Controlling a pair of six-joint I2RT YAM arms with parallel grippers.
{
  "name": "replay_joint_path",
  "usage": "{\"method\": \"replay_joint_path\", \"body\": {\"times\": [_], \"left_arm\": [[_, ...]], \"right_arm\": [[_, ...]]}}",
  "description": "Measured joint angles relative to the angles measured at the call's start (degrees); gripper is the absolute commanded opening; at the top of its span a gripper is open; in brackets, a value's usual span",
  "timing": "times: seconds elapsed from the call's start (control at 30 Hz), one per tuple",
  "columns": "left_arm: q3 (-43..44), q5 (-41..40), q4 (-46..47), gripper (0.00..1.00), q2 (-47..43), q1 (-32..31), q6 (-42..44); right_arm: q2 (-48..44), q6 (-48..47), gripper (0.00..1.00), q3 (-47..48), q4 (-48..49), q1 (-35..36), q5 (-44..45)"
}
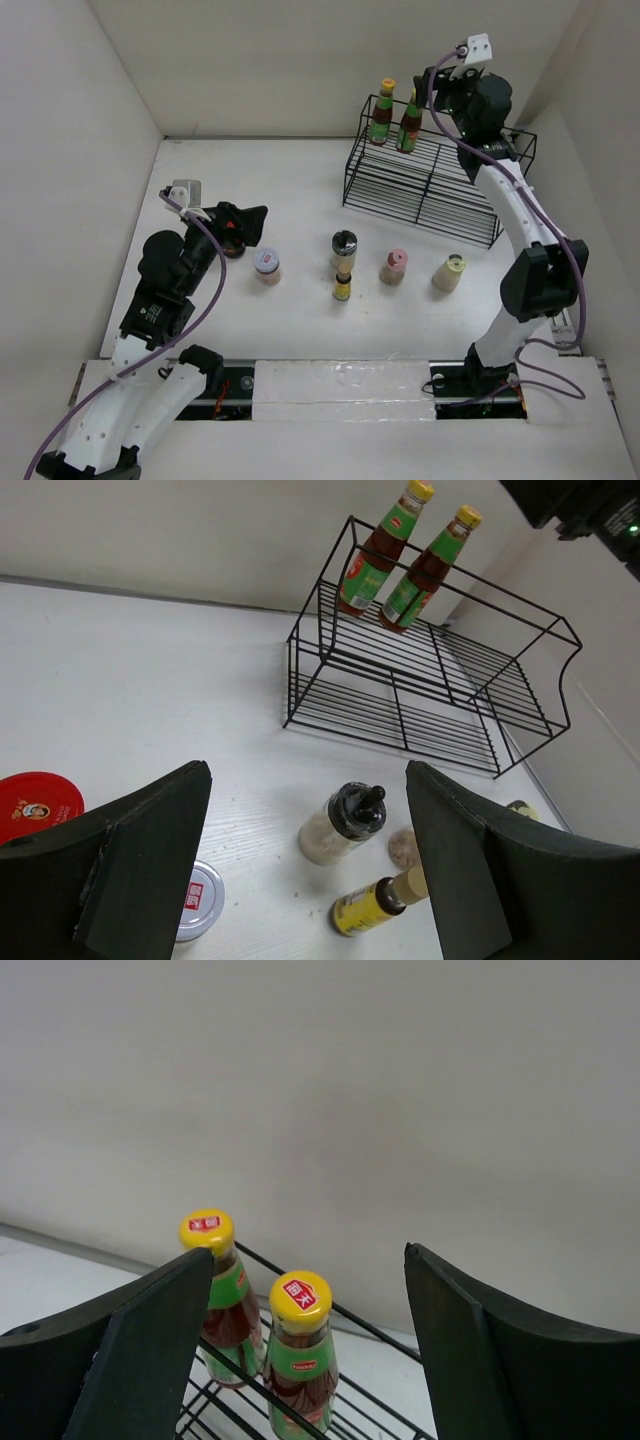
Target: Organize the condiment bottles
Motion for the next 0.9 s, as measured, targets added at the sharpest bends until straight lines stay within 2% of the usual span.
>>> {"method": "replay_joint_path", "body": {"times": [0.1,0.17,0.27,0.3,0.33,0.4,0.5,0.6,0.63,0.67,0.73,0.77,0.9], "left_arm": [[0.0,-0.8,0.0,0.75,-0.3,0.0,0.0],[0.0,-1.4,0.0,0.75,-0.6,0.0,-0.2],[0.0,-3.3,-0.1,0.76,-0.8,0.0,-0.8],[0.0,-4.1,-0.2,0.76,-1.1,0.0,-1.1],[0.0,-4.9,-0.4,0.80,-1.4,0.0,-1.5],[0.0,-7.1,-0.7,0.81,-1.9,0.0,-2.6],[0.0,-10.8,-1.6,0.85,-3.2,0.0,-4.1],[0.0,-14.9,-2.4,0.88,-5.3,0.0,-5.2],[0.0,-16.5,-2.8,0.92,-6.2,0.0,-5.6],[0.0,-18.3,-3.2,0.94,-7.1,0.0,-6.0],[0.0,-21.9,-3.6,0.96,-9.0,0.0,-6.8],[0.0,-23.4,-3.7,0.98,-9.8,0.0,-7.1],[0.0,-28.2,-4.5,0.99,-11.7,0.4,-8.4]], "right_arm": [[-4.2,-0.5,0.83,-1.7,1.0,0.5,0.5],[-6.3,-0.8,0.76,-2.4,1.5,1.2,0.8],[-9.4,-1.4,0.47,-4.5,2.3,2.9,-0.2],[-10.8,-1.1,0.27,-6.0,2.3,3.8,-0.9],[-11.5,-1.9,0.22,-6.7,2.2,4.4,-1.4],[-12.9,-1.5,0.16,-8.6,2.4,6.7,-2.8],[-13.3,-1.9,0.16,-10.8,2.4,11.8,-5.2],[-12.2,-2.3,0.25,-12.8,2.0,17.7,-8.1],[-11.1,-2.4,0.30,-13.1,2.0,19.5,-9.2],[-9.9,-2.5,0.42,-13.3,2.0,21.2,-10.3],[-7.1,-2.6,0.55,-13.4,1.7,24.5,-12.2],[-5.5,-2.7,0.67,-13.4,1.6,25.9,-13.0],[1.0,-3.1,0.90,-13.3,1.4,31.3,-15.8]]}}
